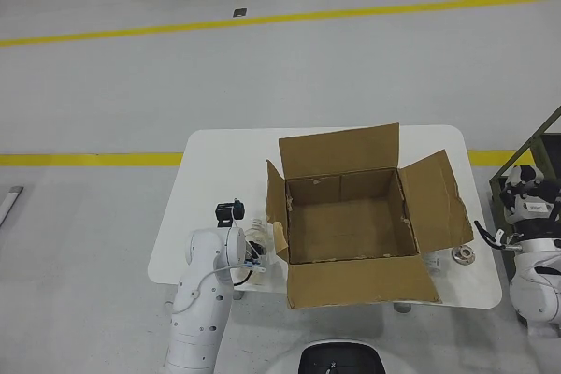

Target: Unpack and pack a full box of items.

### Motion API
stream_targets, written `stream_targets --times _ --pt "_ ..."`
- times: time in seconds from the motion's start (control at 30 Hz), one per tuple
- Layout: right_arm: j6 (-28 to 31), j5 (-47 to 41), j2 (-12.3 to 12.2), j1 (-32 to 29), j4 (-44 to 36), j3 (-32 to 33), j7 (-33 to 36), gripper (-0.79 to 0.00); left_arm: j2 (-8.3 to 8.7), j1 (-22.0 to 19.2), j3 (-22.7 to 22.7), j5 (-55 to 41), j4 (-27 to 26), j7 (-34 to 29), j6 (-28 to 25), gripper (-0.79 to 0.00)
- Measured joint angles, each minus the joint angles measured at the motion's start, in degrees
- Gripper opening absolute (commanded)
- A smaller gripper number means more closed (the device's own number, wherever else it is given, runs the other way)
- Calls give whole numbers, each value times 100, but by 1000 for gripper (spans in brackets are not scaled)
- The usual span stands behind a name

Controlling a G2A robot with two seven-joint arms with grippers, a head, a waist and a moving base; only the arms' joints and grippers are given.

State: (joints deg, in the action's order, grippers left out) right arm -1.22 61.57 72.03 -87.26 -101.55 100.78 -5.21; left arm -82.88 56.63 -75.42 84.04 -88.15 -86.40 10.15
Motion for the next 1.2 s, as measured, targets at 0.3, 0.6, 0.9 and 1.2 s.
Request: stream_targets --times 0.3,0.6,0.9,1.2 --pt "0 0 0 0 0 0 0 -785 32 221 -39 -141 -137 443 -388 0" --pt "0 0 0 0 0 0 0 -785 58 274 -47 20 237 666 -399 0" --pt "0 0 0 0 0 0 0 -785 56 151 12 64 684 834 -409 -320" --pt "0 0 0 0 0 0 0 -785 44 46 67 -51 971 936 -454 -785"
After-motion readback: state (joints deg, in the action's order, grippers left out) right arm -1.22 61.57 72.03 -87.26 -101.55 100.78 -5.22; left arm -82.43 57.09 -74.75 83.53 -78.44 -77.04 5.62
